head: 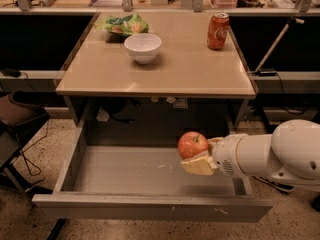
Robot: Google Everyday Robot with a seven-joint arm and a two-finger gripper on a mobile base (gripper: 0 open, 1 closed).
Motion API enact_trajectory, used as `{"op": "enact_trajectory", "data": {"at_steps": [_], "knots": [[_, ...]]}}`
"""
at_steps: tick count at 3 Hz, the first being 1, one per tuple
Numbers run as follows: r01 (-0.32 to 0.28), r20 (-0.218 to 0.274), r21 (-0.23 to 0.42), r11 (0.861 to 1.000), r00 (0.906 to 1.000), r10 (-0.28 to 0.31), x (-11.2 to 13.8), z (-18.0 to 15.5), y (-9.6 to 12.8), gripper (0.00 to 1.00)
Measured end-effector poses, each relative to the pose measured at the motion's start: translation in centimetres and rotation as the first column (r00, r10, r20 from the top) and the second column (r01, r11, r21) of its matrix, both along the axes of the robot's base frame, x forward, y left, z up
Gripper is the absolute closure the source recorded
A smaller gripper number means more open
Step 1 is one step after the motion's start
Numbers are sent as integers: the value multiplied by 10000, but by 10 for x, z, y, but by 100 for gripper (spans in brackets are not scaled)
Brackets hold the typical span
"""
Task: Place apple into top drawer
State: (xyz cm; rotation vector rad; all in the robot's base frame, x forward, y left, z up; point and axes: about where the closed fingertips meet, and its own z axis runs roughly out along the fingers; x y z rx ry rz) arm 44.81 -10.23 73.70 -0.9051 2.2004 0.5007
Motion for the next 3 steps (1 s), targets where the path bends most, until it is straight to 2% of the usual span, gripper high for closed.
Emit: {"op": "enact_trajectory", "data": {"at_steps": [1, 2, 3], "knots": [[-135, 97, -222, 9997, 9999, 137, 23, -31, 18, 100], [-174, -175, -341, 9993, 9997, 168, 44, -75, 31, 100], [-249, -317, -770, 9967, 9992, 225, 54, -103, 36, 100]]}}
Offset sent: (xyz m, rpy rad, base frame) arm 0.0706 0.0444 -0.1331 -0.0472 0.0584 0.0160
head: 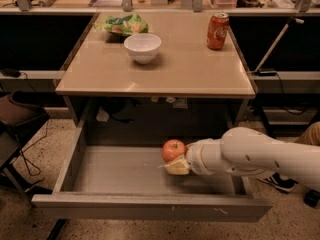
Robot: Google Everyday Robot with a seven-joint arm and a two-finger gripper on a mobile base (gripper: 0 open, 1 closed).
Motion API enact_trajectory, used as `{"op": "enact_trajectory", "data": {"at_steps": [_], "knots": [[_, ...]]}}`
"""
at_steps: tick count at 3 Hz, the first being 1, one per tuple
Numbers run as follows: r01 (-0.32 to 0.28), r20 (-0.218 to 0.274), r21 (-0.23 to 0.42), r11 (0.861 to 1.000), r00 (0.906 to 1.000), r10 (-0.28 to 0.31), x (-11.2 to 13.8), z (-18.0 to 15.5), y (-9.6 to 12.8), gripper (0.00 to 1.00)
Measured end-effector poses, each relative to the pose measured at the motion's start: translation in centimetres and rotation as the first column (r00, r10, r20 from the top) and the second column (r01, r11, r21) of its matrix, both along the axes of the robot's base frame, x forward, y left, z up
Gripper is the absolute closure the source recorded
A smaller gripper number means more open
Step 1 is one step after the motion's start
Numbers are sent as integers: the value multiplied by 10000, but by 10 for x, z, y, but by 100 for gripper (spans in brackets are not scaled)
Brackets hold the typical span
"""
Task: Place apple into top drawer
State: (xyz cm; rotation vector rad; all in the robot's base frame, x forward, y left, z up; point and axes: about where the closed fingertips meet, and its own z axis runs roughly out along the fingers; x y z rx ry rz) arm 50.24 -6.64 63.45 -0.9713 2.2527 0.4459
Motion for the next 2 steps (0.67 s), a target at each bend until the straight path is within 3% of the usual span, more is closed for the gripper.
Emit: {"op": "enact_trajectory", "data": {"at_steps": [1, 2], "knots": [[-73, 45, -18, 10000, 10000, 73, 1, 2, 3, 100], [-72, 46, -16, 10000, 10000, 72, 1, 2, 3, 82]]}}
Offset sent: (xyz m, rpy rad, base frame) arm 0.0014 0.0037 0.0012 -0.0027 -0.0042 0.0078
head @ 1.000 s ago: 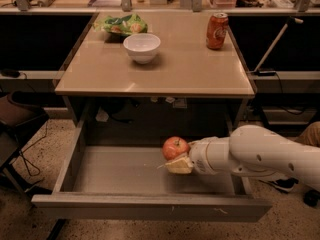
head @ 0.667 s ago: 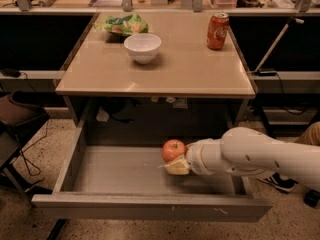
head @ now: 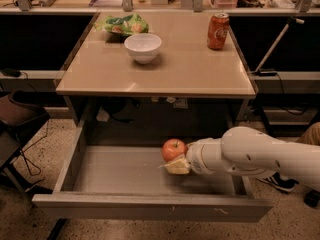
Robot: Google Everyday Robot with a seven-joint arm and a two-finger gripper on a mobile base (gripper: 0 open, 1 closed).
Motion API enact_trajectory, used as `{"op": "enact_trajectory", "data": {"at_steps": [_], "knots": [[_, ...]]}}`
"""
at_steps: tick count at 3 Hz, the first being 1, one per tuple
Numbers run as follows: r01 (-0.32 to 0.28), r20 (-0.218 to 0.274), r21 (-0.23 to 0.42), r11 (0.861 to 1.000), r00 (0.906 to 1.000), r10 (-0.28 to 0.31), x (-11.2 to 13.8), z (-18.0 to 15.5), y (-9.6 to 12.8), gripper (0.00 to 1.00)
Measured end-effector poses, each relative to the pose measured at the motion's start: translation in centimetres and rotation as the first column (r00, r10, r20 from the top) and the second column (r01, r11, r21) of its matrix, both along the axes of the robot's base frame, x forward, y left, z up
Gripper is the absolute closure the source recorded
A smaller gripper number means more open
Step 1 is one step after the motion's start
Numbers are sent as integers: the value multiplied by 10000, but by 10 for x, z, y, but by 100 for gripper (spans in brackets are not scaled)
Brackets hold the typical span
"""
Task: Place apple into top drawer
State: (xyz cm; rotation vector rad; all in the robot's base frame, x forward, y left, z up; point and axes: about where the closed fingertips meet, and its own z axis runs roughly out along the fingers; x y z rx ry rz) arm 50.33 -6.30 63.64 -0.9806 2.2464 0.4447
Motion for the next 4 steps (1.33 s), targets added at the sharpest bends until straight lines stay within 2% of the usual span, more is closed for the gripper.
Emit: {"op": "enact_trajectory", "data": {"at_steps": [3, 4], "knots": [[0, 1, 0, 10000, 10000, 0, 0, 0, 0, 14], [-1, 1, 0, 10000, 10000, 1, 0, 0, 0, 0]]}}
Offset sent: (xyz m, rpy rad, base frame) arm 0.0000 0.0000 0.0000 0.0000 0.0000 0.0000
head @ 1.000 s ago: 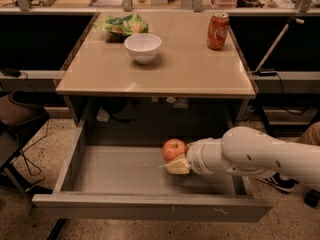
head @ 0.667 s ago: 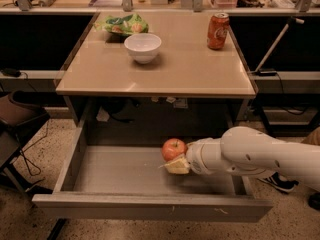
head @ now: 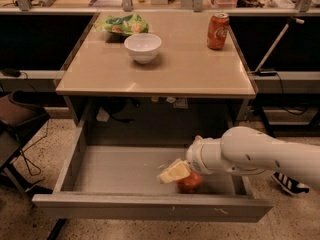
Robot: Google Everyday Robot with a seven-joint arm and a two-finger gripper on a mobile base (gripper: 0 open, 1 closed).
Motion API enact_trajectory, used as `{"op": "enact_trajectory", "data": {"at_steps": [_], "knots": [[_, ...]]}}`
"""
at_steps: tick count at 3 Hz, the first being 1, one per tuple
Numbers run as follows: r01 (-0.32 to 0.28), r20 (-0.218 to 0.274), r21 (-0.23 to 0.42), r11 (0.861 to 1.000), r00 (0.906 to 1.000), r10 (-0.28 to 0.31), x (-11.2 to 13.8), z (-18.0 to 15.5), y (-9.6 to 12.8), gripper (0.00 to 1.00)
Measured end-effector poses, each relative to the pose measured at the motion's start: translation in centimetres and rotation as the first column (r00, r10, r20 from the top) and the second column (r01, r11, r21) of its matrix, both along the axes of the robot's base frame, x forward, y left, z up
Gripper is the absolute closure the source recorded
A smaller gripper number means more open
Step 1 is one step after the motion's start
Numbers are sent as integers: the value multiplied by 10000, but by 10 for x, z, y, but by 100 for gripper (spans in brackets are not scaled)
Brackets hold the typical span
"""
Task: Place apple into top drawer
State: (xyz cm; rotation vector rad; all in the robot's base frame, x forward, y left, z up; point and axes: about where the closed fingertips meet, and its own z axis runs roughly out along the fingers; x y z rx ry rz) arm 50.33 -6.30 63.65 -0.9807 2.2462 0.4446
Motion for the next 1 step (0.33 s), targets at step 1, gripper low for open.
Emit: {"op": "enact_trajectory", "data": {"at_steps": [1], "knots": [[0, 0, 0, 10000, 10000, 0, 0, 0, 0, 0]]}}
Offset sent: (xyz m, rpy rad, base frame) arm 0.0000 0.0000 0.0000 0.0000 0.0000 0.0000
